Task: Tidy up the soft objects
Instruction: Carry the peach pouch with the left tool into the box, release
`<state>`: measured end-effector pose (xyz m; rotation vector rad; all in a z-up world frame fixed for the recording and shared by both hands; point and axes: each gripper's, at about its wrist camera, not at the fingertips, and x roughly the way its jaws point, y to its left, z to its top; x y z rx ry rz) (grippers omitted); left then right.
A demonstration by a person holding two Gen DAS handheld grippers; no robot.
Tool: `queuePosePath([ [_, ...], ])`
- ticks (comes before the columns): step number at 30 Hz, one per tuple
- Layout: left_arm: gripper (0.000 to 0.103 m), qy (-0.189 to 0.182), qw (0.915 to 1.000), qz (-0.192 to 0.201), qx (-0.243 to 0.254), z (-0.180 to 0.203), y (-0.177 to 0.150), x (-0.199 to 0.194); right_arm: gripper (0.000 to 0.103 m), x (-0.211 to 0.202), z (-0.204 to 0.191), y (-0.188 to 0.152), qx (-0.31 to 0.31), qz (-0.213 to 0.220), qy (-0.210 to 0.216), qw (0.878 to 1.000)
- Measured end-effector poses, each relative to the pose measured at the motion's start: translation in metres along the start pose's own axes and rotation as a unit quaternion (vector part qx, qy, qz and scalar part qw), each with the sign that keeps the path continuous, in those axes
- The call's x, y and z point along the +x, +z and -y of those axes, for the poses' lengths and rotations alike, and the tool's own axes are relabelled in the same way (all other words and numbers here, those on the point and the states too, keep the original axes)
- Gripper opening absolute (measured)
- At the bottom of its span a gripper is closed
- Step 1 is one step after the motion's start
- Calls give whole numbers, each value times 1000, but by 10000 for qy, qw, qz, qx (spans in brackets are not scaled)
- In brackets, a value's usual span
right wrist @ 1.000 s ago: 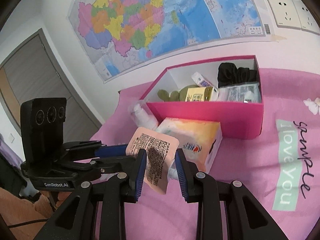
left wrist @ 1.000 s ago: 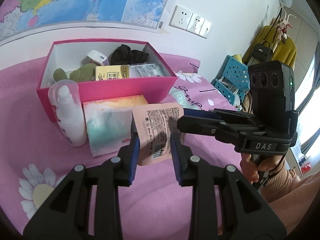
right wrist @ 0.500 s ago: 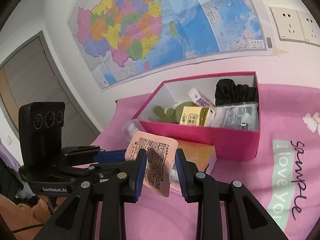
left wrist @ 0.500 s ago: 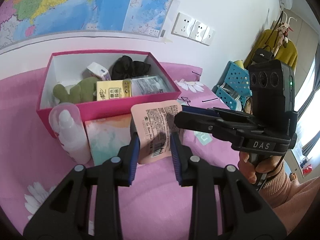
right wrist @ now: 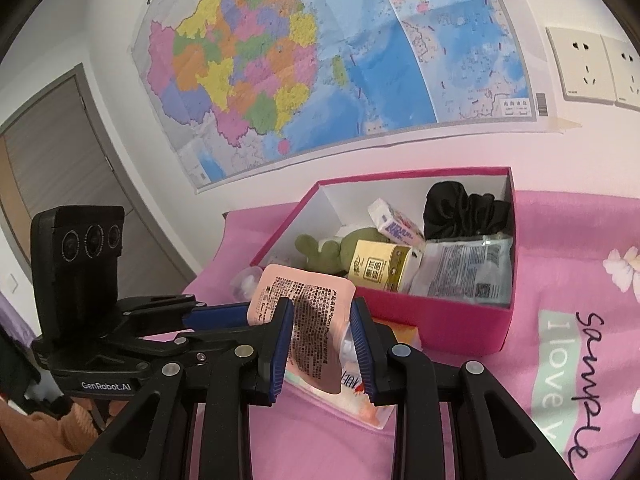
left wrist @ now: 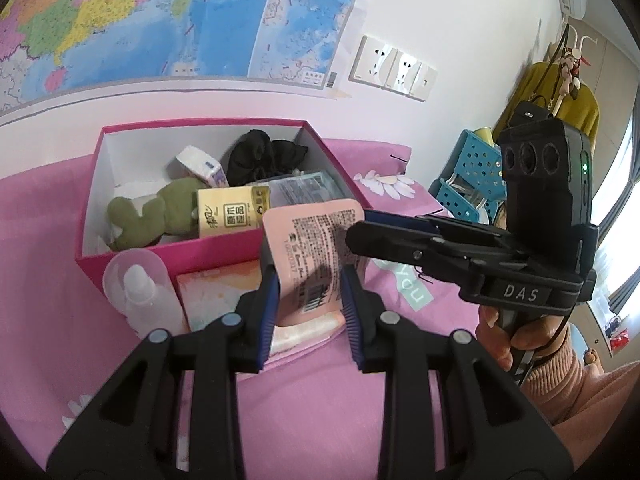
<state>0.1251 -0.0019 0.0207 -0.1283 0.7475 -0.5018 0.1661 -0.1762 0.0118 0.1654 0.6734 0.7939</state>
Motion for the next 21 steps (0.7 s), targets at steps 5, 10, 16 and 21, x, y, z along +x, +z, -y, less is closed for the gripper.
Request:
queuePosePath([
  [5, 32, 5, 10000, 7, -10, -2, 6, 4, 30, 3, 2, 4, -27, 6, -28, 10000],
  [10, 32, 44, 10000, 3, 14, -4, 12, 8, 30, 4, 5, 10, -57, 26, -63, 10000],
  [16, 32, 120, 9999, 8, -17, -10, 21, 15, 30, 9, 10, 19, -63, 58, -60, 9999],
  [21, 32, 162, 9998, 6, -100, -19, 31, 22, 30, 15, 13, 28, -87, 85, -79, 9999],
])
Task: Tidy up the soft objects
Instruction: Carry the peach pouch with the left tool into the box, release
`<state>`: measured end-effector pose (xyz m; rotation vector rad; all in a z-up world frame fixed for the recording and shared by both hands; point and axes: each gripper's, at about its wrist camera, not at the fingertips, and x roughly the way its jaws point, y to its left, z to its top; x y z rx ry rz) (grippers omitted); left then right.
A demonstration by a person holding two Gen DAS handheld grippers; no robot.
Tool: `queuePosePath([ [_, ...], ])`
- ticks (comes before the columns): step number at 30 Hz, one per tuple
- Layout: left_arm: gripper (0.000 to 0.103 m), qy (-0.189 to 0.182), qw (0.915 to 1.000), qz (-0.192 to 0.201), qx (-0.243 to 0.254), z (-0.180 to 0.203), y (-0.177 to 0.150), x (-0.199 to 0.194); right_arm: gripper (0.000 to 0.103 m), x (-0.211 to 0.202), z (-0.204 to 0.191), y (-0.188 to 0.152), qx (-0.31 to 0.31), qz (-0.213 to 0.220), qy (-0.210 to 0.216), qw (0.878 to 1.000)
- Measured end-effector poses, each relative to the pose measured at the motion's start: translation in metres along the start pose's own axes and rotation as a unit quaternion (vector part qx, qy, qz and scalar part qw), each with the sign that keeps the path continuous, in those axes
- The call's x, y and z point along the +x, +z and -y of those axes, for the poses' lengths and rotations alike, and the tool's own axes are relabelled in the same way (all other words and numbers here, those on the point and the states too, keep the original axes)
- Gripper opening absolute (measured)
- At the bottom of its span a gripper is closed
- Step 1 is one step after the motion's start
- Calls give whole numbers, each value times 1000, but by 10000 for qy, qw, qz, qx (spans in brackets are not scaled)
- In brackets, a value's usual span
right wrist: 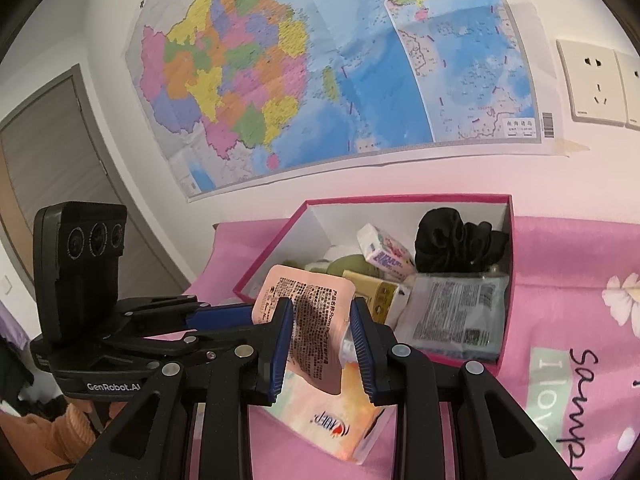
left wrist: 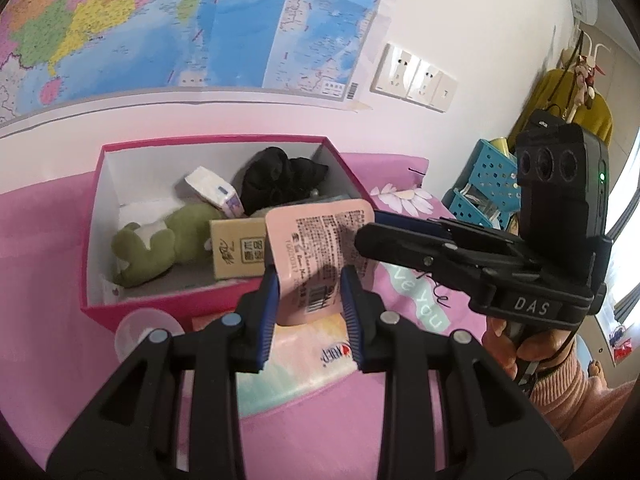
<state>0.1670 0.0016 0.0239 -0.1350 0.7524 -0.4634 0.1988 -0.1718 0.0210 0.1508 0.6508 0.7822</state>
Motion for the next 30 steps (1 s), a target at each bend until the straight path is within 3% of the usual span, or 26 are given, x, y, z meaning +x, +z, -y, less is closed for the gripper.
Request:
queuePosePath([
  [30, 32, 212, 9994, -155, -233, -20, 33, 41, 30, 32, 31, 22, 204, 2, -131, 9997],
])
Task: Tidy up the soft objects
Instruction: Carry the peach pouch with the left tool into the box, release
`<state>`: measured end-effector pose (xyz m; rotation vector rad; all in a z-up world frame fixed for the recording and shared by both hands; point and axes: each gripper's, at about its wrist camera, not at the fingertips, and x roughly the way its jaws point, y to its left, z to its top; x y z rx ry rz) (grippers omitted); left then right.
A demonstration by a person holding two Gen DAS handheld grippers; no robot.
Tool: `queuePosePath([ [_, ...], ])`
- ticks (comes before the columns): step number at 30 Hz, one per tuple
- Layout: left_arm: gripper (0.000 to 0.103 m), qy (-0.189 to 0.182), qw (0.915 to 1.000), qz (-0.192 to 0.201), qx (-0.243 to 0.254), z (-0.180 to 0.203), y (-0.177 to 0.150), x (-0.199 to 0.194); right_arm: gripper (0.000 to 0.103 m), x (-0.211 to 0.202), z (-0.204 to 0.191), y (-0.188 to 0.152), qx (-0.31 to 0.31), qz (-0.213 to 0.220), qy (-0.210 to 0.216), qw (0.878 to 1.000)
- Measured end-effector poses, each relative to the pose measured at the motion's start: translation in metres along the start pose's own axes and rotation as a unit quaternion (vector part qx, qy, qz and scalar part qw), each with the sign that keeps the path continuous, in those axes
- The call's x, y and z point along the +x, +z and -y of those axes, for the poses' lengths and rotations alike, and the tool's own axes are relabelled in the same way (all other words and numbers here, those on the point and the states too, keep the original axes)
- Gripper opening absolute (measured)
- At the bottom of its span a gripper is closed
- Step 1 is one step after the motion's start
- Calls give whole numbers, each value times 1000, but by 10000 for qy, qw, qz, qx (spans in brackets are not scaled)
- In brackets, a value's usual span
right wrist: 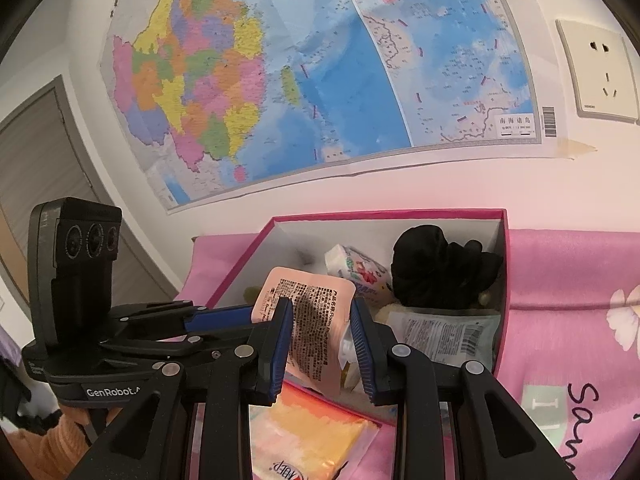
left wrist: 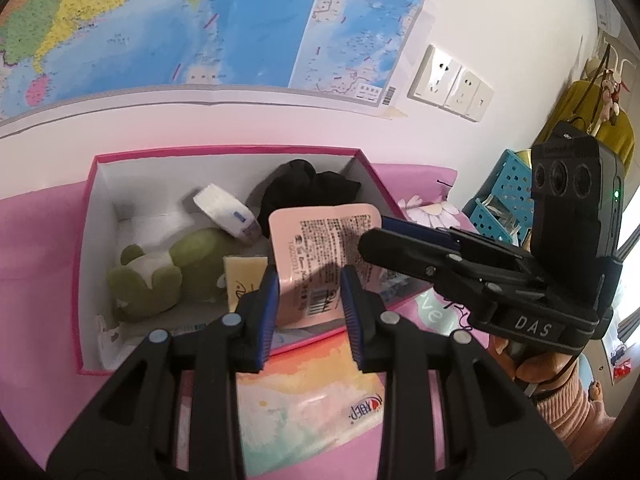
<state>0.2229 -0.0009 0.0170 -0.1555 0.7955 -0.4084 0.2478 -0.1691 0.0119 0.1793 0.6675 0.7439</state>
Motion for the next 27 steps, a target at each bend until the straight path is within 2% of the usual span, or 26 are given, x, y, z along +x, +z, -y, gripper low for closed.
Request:
queuePosePath([
  [27, 32, 219, 9994, -227, -163, -9, 2, 19, 30, 26, 7, -3, 64, -193, -55, 9998],
])
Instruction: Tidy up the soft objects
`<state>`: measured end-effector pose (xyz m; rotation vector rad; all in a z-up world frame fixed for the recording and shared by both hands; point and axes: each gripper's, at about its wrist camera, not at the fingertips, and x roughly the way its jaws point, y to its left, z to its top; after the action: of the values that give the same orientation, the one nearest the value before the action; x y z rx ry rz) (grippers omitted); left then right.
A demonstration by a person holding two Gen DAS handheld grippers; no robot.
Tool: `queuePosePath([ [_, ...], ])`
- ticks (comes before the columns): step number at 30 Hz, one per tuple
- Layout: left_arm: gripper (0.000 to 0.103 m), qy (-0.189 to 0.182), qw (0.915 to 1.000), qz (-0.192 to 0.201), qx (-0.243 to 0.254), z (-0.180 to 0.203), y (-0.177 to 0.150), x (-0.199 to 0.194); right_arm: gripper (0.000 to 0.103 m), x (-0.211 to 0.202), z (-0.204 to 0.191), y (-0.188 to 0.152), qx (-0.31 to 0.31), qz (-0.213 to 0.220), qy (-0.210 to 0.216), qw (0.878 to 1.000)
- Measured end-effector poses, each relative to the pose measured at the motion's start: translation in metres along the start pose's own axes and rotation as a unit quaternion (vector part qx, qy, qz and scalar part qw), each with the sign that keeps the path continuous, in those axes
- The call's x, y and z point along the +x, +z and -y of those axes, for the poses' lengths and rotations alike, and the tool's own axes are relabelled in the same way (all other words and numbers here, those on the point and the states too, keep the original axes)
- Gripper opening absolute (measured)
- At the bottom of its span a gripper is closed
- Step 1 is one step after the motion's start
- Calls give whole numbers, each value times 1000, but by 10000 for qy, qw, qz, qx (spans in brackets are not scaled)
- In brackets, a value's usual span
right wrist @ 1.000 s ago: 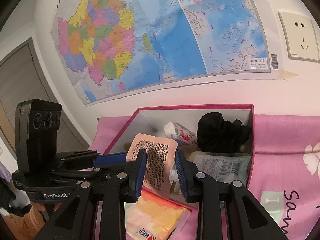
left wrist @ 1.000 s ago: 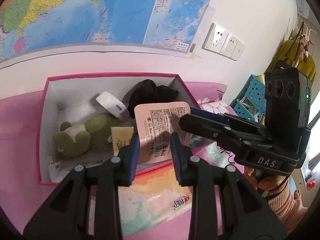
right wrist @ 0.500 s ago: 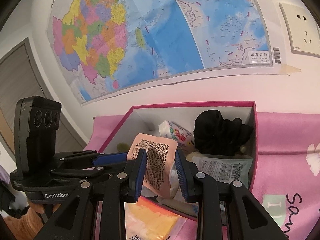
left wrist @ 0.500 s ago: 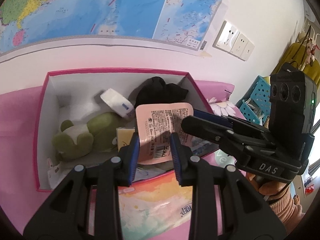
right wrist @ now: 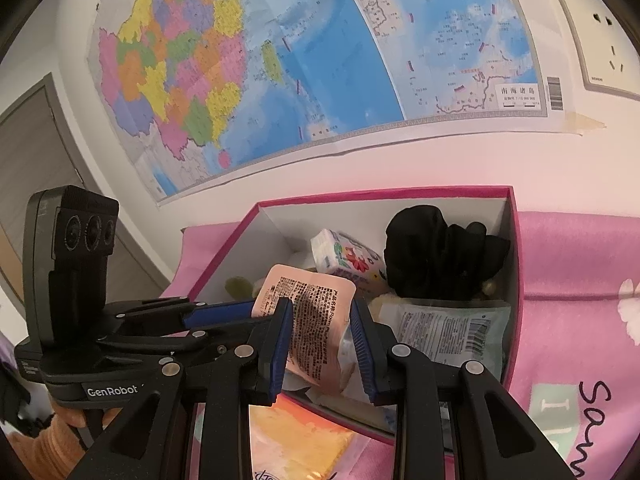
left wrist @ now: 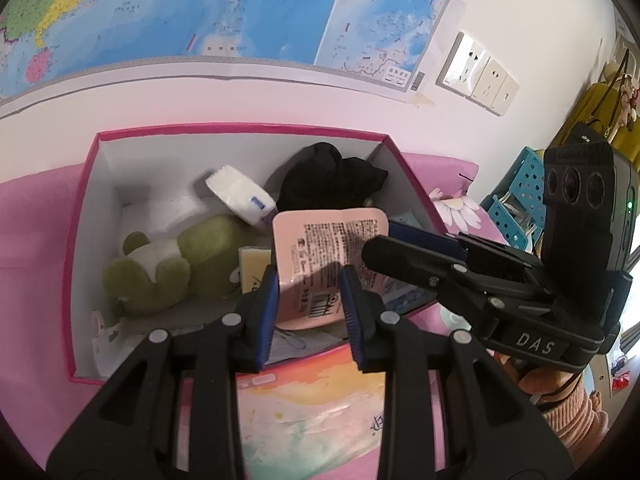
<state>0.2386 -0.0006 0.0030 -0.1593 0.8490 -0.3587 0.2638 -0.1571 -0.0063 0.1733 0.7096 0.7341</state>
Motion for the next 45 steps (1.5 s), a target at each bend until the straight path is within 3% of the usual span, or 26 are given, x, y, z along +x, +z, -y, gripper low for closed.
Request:
queuePosePath([
  [24, 33, 351, 9994, 18, -13, -6, -8, 5, 31, 3, 0, -10, -78, -54, -225, 9997],
  [30, 58, 577, 9974, 401, 167, 1, -22, -16, 42, -5, -4, -19, -210, -2, -476, 9986],
  [34, 80, 771, 9936, 779, 271, 7, -37, -41, 64, -21, -14, -29, -399, 191, -717, 9964],
  [37, 89, 948, 9888, 1068, 434, 13, -56, -64, 75, -39, -24, -40, -595, 379, -850, 9939],
  [39, 103, 1068, 9854, 1212, 539, 17, -69, -76, 82, -53, -32, -51, -725, 521, -948, 9915],
  [42, 103, 1225, 9808, 1416, 537, 20, -91, -92, 89, -69, -44, -69, -910, 657, -1118, 9874],
  [44, 103, 1292, 9808, 1381, 473, 20, -104, -96, 103, -75, -51, -82, -943, 677, -1223, 9857],
  [45, 103, 1321, 9811, 1340, 448, 20, -108, -96, 103, -79, -55, -90, -957, 707, -1307, 9843],
])
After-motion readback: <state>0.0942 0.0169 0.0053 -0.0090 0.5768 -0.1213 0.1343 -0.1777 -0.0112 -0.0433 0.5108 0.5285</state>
